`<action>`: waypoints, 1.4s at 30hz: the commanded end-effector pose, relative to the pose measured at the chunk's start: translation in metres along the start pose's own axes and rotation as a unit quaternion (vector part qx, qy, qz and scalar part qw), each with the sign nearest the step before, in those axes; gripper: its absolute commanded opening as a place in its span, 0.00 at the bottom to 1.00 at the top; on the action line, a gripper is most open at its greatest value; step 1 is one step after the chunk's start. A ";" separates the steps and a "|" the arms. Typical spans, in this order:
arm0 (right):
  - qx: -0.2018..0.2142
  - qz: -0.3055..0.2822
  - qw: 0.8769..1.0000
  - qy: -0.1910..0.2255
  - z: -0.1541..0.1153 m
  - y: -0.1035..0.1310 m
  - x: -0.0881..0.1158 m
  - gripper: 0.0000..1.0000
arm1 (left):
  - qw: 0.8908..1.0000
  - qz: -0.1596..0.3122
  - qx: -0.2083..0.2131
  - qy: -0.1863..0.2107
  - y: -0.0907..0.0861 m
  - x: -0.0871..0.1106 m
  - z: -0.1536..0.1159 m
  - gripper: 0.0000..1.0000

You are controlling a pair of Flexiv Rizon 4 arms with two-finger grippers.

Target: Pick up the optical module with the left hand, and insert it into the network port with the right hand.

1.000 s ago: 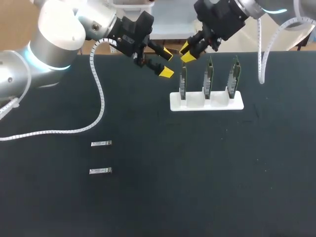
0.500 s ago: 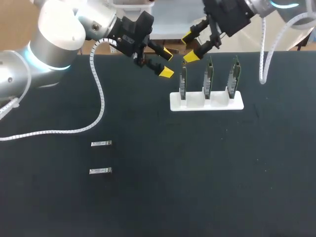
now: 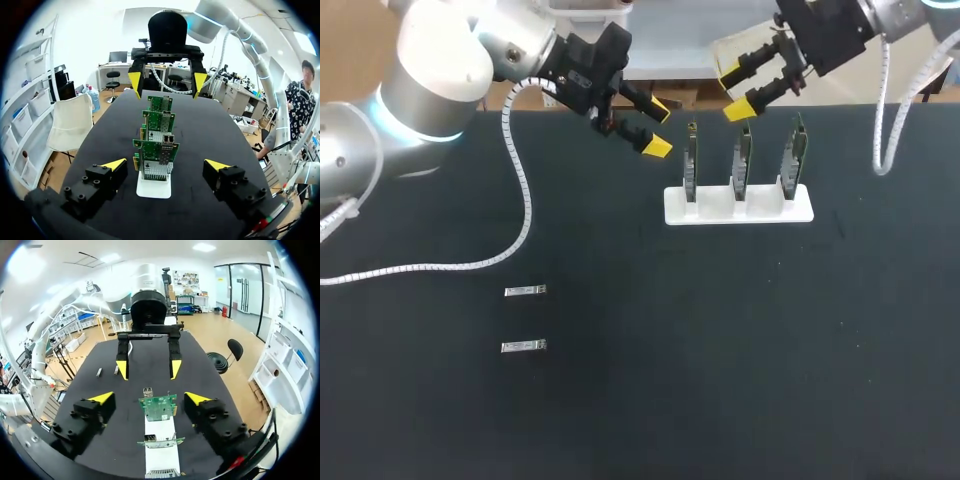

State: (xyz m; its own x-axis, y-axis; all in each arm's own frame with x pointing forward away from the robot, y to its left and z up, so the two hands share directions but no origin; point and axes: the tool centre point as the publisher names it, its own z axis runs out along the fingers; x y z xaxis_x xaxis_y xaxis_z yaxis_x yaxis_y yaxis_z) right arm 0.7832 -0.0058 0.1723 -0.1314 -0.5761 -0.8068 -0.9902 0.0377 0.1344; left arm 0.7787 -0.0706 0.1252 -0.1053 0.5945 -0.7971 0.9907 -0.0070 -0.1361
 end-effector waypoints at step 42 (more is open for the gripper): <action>-0.025 -0.028 0.999 0.016 0.041 0.000 -0.019 0.00 | 1.000 0.000 0.002 0.002 0.002 -0.001 0.000 1.00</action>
State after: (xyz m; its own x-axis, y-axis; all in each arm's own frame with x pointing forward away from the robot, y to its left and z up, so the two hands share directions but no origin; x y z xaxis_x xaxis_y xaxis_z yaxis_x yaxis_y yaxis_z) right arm 0.7773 0.0349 0.1663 -0.0733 -0.6004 -0.7964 -0.9933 -0.0274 0.1121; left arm 0.7787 -0.0706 0.1252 -0.1053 0.5945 -0.7971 0.9907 -0.0070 -0.1361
